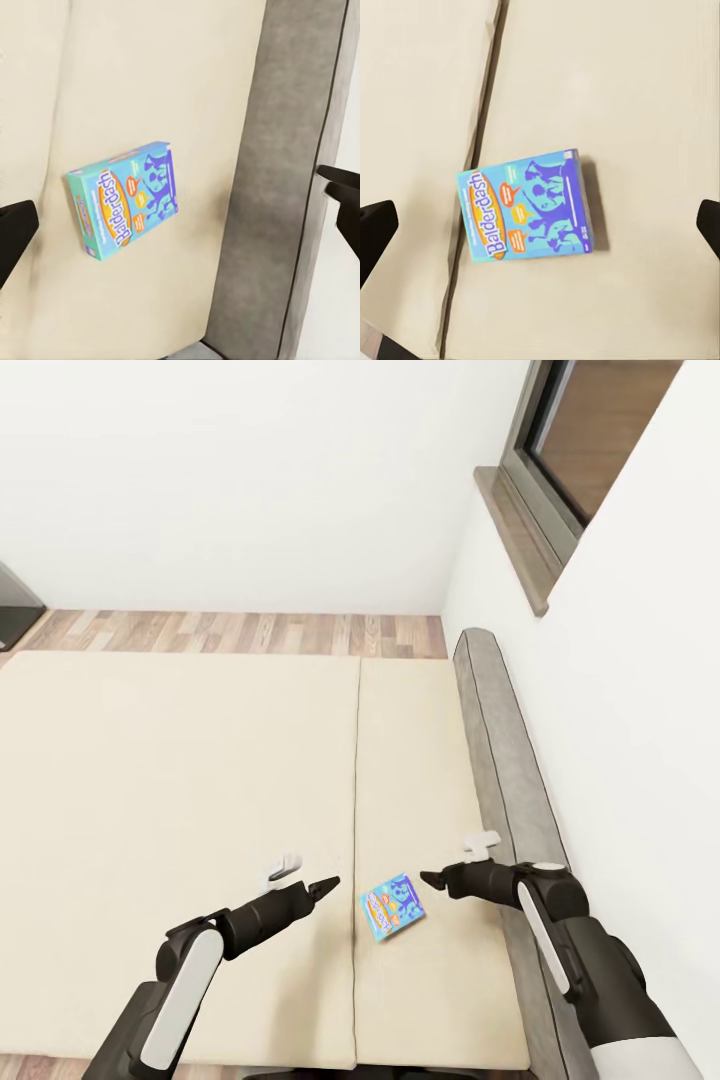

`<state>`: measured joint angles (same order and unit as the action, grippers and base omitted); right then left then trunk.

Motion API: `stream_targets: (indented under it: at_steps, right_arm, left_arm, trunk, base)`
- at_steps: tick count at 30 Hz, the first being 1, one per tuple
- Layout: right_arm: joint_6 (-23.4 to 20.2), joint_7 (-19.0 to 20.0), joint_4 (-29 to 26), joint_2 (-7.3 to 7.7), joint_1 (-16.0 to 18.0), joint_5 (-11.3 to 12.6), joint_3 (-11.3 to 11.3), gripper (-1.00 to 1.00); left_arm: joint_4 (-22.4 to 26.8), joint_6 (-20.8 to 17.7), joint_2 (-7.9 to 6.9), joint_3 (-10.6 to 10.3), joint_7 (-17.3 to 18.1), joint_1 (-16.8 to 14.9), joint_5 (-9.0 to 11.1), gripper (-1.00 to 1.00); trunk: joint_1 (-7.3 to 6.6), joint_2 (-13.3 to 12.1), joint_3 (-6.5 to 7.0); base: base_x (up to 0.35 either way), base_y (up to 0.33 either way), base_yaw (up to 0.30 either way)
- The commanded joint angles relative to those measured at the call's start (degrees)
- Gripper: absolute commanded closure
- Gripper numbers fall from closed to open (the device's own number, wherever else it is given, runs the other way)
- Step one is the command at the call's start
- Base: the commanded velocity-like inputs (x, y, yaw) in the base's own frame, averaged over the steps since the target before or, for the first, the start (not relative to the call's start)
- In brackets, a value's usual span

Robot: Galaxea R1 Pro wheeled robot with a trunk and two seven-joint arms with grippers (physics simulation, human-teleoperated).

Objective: Put all the toys in the child's room - the three board games (two on the bed and one on the table), the two jigsaw puzzles on the table, and the tennis ball on the table - inside the toy box on the table in the child's room.

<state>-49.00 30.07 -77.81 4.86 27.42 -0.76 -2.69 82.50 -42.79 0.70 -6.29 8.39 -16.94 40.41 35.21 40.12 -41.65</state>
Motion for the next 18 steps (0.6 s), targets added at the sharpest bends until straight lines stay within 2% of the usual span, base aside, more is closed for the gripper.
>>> stream_targets:
  at_steps: [1,18]
  right_arm:
    - [0.1,0.2,0.0,0.18,0.0,0.0,0.0,-1.0]
    - [2.6,0.1,-0.9,0.19,-0.8,0.1,0.3,-1.0]
  left_arm:
    - [0.0,-0.3,0.04,0.1,0.2,0.0,-0.1,-1.0]
    - [-0.7,-0.2,0.12,0.1,0.0,-0.1,-0.2,-1.0]
  trunk:
    - [0.01,0.0,-0.05]
    - [0.01,0.0,-0.07]
  base:
    - [0.0,0.0,0.0]
    - [0.0,0.0,0.0]
